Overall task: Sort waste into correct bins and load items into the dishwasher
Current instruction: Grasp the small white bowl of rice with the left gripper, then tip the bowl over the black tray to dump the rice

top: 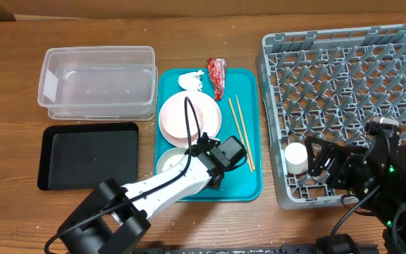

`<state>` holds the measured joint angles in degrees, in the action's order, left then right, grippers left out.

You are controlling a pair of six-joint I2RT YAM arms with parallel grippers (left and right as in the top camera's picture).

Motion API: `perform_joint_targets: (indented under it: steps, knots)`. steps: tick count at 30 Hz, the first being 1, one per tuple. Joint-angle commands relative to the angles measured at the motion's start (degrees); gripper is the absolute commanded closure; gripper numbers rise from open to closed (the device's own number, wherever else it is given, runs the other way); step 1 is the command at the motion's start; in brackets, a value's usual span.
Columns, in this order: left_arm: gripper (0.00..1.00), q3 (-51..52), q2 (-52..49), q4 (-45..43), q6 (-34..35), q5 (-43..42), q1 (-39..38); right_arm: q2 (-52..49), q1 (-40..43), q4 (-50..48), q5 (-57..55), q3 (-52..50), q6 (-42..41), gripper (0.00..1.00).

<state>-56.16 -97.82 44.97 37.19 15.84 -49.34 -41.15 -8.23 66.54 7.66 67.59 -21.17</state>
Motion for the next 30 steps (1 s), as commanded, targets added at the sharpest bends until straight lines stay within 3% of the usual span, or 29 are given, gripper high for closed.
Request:
perform_joint_targets:
  steps: [1, 7, 10, 14, 18, 23, 30]
  knots:
    - [0.96, -2.64, 5.16, 3.02, 1.81, -1.57, 2.21, 0.15, 0.20, 0.00, 0.39, 0.68, 0.13, 0.00]
    - [0.96, -2.73, 16.70, 6.58, -1.57, -13.44, 13.35, 0.15, 0.20, 0.44, 0.37, 0.68, 0.15, 0.00]
    - [0.96, -2.71, 21.75, 7.10, -8.20, -23.93, 23.32, 0.15, 0.20, 0.42, 0.37, 0.68, 0.15, 0.00]
    - [0.96, -2.58, 24.20, 7.37, -20.63, -44.46, 40.19, 0.15, 0.20, 0.42, 0.37, 0.68, 0.15, 0.00]
    - [0.96, -0.07, 22.32, 8.41, -33.73, -64.98, 57.33, 0.15, 0.20, 0.39, 0.37, 0.68, 0.13, 0.00]
    - [0.95, 4.63, 15.54, 6.67, -49.27, -85.68, 71.89, 0.15, 0.22, 0.39, 0.37, 0.68, 0.13, 0.00]
    - [0.96, 7.48, 1.75, 5.97, -62.55, -100.43, 80.06, 0.15, 0.20, 0.42, 0.37, 0.68, 0.13, 0.00]
